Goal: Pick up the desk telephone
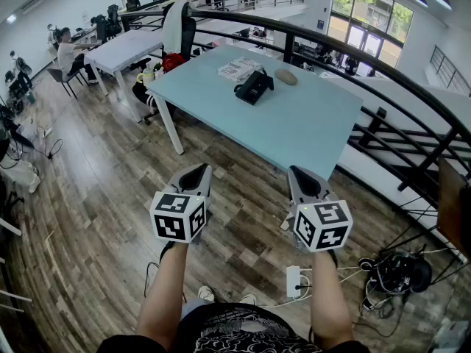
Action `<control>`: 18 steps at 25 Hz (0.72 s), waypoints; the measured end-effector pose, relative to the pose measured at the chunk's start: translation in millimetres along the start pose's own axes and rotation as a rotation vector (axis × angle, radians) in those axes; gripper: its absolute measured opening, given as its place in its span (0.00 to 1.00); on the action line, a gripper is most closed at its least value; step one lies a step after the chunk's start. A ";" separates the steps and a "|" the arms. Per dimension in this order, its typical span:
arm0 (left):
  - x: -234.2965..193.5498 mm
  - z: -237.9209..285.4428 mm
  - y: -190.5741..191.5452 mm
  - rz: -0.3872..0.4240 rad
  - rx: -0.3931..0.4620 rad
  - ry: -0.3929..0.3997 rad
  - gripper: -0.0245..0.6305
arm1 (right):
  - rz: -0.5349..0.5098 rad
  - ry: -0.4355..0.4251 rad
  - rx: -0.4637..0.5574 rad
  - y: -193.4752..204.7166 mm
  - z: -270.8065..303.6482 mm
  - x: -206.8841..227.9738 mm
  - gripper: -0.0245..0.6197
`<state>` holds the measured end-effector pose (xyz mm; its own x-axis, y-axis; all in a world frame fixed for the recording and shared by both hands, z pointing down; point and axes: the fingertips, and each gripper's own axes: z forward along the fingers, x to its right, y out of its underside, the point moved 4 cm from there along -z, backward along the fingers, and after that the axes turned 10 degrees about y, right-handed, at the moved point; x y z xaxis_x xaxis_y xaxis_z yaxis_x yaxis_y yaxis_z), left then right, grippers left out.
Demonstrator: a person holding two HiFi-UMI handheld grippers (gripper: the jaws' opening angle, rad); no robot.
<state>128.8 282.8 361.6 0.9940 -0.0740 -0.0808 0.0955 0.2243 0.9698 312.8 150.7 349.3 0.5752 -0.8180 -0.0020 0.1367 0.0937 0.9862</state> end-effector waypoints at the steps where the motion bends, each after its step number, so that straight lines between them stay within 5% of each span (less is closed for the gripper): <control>1: 1.0 0.4 0.3 -0.004 0.009 -0.001 0.05 | 0.001 -0.003 0.001 0.5 0.3 0.7 0.04; 18: -26.6 46.7 1.0 -0.045 0.030 0.060 0.05 | -0.005 -0.027 -0.022 10.2 55.1 8.1 0.04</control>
<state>99.9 239.6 375.5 0.9903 -0.0245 -0.1370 0.1391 0.1929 0.9713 274.4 113.7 368.4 0.5526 -0.8334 -0.0017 0.1568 0.1019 0.9824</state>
